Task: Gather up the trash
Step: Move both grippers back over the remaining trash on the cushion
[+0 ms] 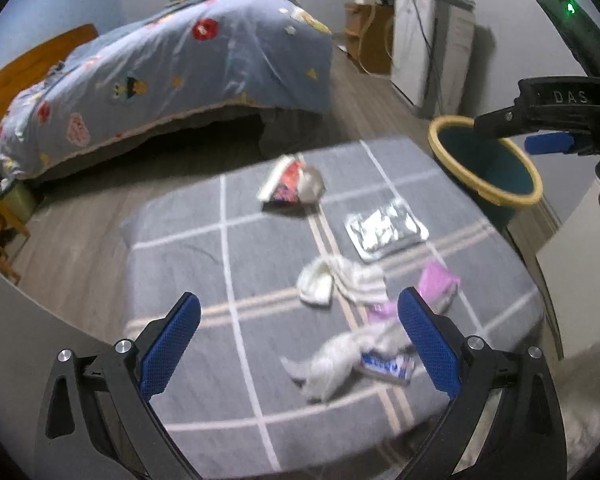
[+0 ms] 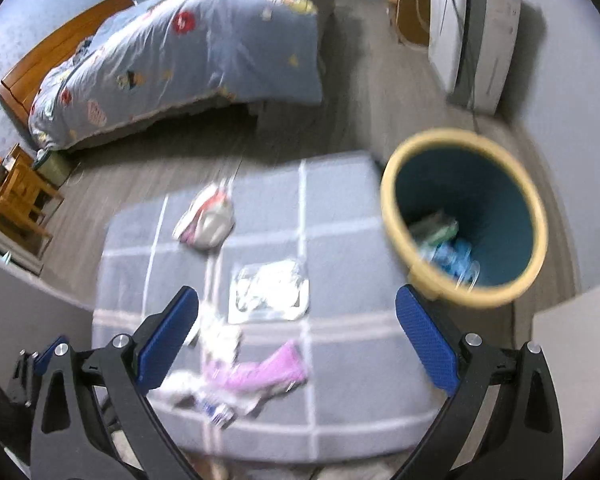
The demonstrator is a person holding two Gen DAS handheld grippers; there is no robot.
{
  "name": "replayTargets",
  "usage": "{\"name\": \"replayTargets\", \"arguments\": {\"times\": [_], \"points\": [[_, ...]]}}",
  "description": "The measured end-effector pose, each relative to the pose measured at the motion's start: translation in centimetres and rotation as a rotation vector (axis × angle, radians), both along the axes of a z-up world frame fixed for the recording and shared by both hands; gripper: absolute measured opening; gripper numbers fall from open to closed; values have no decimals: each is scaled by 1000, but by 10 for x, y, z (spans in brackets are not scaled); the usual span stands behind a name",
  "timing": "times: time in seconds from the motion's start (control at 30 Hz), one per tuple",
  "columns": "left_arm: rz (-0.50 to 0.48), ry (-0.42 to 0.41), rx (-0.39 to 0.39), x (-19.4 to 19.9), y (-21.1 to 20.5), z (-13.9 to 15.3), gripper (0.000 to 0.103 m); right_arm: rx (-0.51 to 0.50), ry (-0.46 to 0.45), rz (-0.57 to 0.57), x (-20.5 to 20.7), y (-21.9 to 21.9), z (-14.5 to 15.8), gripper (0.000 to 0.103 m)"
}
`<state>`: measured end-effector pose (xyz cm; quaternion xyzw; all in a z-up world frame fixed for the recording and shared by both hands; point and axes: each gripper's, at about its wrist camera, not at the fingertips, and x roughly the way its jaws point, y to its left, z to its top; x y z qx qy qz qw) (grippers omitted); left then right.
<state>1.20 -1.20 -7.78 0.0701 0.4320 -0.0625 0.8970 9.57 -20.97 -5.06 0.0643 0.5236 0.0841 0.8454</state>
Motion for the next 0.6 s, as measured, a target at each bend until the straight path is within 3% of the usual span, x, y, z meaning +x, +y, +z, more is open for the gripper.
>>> {"name": "replayTargets", "arguments": {"times": [0.1,0.4,0.43,0.53,0.6], "points": [[-20,17,38,-8,-2,-16,97,-42,34,-19,-17,6,-17,97],[-106,85,46,-12,-10,-45,93,-51,86,-94,-27,-1,-40,97],[-109,94,40,-12,-10,-48,91,-60,88,-92,-26,1,-42,97],[-132,144,44,-6,-14,-61,65,-69,102,-82,-24,6,-49,97],[-144,160,58,-6,-16,-67,64,-72,112,-73,-23,9,-54,97]]}}
